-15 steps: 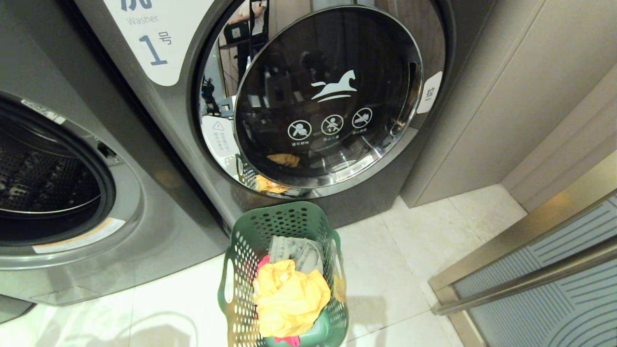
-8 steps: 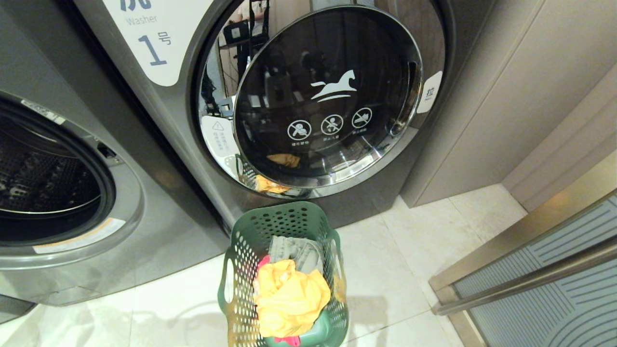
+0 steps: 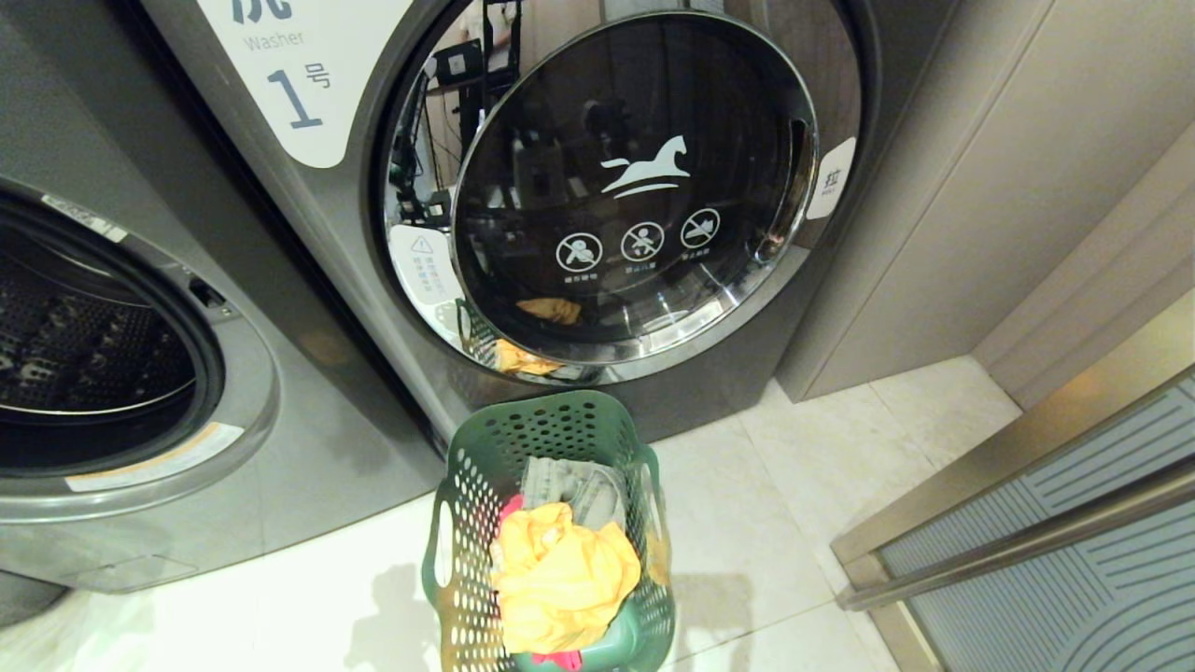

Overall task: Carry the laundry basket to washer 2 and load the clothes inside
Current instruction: Open the lid of the washing machine

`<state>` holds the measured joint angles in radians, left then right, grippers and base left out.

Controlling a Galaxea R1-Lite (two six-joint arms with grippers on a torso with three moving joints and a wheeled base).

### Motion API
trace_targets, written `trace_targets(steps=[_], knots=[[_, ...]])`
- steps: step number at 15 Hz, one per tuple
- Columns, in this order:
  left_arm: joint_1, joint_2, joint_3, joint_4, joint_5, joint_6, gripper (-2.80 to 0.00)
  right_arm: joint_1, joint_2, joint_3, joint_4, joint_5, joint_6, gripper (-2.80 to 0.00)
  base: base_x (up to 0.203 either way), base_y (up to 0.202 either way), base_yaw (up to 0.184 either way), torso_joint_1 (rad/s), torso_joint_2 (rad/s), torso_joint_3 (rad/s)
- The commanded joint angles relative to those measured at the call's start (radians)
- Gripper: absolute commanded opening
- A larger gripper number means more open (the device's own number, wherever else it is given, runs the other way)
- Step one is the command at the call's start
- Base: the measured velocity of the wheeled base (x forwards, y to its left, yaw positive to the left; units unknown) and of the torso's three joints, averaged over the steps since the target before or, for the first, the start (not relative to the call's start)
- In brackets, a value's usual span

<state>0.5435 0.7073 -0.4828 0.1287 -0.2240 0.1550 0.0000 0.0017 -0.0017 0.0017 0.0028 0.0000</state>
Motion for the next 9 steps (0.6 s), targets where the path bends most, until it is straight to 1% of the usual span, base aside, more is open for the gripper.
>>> trace_targets(steps=[1, 2, 3, 4, 5, 7, 8, 9], knots=[[-0.245, -0.201, 0.22, -0.092, 0.069, -0.02, -2.8, 0.0, 0.0, 0.0, 0.0, 0.0, 0.0, -2.8, 0.0, 0.0, 0.0, 0.0, 0.0, 0.0], [-0.371, -0.25, 0.346, -0.173, 0.134, -0.035, -2.8, 0.0, 0.0, 0.0, 0.0, 0.0, 0.0, -2.8, 0.0, 0.0, 0.0, 0.0, 0.0, 0.0], [-0.469, -0.324, 0.427, -0.202, 0.183, -0.046, -2.8, 0.0, 0.0, 0.0, 0.0, 0.0, 0.0, -2.8, 0.0, 0.0, 0.0, 0.0, 0.0, 0.0], [-0.531, -0.425, 0.473, -0.205, 0.202, -0.054, -2.8, 0.0, 0.0, 0.0, 0.0, 0.0, 0.0, -2.8, 0.0, 0.0, 0.0, 0.0, 0.0, 0.0], [-0.551, -0.521, 0.481, -0.192, 0.197, -0.058, -2.8, 0.0, 0.0, 0.0, 0.0, 0.0, 0.0, -2.8, 0.0, 0.0, 0.0, 0.0, 0.0, 0.0], [-0.548, -0.677, 0.484, -0.167, 0.19, -0.058, -2.8, 0.0, 0.0, 0.002, 0.0, 0.0, 0.0, -2.8, 0.0, 0.0, 0.0, 0.0, 0.0, 0.0], [-0.547, -0.71, 0.486, -0.159, 0.193, -0.068, -2.8, 0.0, 0.0, 0.0, 0.0, 0.0, 0.0, -2.8, 0.0, 0.0, 0.0, 0.0, 0.0, 0.0], [-0.546, -0.712, 0.488, -0.151, 0.204, -0.091, -2.8, 0.0, 0.0, 0.0, 0.0, 0.0, 0.0, -2.8, 0.0, 0.0, 0.0, 0.0, 0.0, 0.0]])
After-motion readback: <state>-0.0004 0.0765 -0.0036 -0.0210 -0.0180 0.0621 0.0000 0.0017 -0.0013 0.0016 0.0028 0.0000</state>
